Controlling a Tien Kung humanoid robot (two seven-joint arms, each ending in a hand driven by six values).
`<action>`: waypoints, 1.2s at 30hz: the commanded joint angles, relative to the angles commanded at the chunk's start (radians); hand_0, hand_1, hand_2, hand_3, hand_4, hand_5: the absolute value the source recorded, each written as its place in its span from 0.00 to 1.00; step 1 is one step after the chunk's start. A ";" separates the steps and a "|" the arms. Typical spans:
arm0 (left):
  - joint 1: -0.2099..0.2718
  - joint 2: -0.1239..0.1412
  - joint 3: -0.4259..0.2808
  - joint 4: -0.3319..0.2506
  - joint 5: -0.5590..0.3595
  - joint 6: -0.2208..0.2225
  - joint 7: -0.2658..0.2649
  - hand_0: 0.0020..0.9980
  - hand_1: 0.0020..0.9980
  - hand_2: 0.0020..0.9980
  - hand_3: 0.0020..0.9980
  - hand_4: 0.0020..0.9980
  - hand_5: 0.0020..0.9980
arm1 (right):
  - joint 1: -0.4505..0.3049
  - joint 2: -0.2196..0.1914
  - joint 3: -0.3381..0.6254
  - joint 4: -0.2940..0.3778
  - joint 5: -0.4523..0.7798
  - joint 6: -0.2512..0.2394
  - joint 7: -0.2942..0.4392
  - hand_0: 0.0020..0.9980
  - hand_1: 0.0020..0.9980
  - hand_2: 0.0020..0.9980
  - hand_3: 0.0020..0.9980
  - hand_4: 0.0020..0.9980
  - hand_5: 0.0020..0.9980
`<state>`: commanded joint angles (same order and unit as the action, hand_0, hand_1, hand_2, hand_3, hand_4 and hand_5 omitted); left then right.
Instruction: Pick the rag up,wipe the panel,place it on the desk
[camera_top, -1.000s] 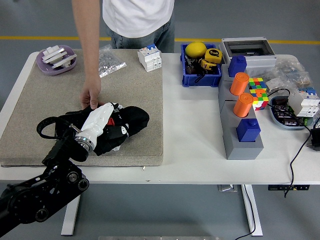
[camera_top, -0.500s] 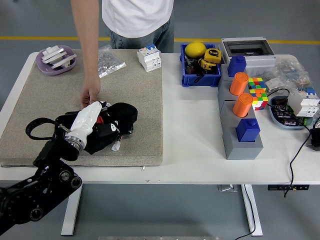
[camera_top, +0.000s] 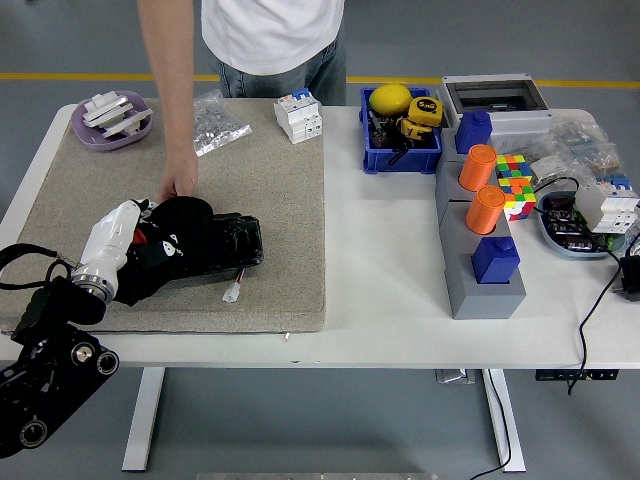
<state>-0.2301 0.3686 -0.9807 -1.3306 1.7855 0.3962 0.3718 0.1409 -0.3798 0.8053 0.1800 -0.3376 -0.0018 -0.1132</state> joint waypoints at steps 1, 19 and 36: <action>0.007 0.003 -0.011 -0.001 0.003 0.001 0.000 0.20 0.15 0.48 0.44 0.15 0.00 | 0.000 0.000 0.001 0.000 0.000 0.000 0.000 0.71 0.26 0.63 0.64 1.00 0.60; 0.082 0.023 -0.141 0.021 0.022 0.021 -0.010 0.20 0.15 0.48 0.44 0.15 0.00 | 0.000 -0.001 0.013 0.000 -0.006 -0.001 -0.002 0.72 0.26 0.63 0.64 1.00 0.61; 0.035 0.048 -0.228 0.082 -0.022 0.049 -0.043 0.20 0.15 0.47 0.44 0.15 0.00 | 0.008 0.005 0.007 0.000 -0.003 -0.001 -0.004 0.72 0.26 0.63 0.64 1.00 0.61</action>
<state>-0.1947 0.4165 -1.2083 -1.2486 1.7639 0.4454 0.3291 0.1494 -0.3752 0.8125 0.1800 -0.3408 -0.0026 -0.1170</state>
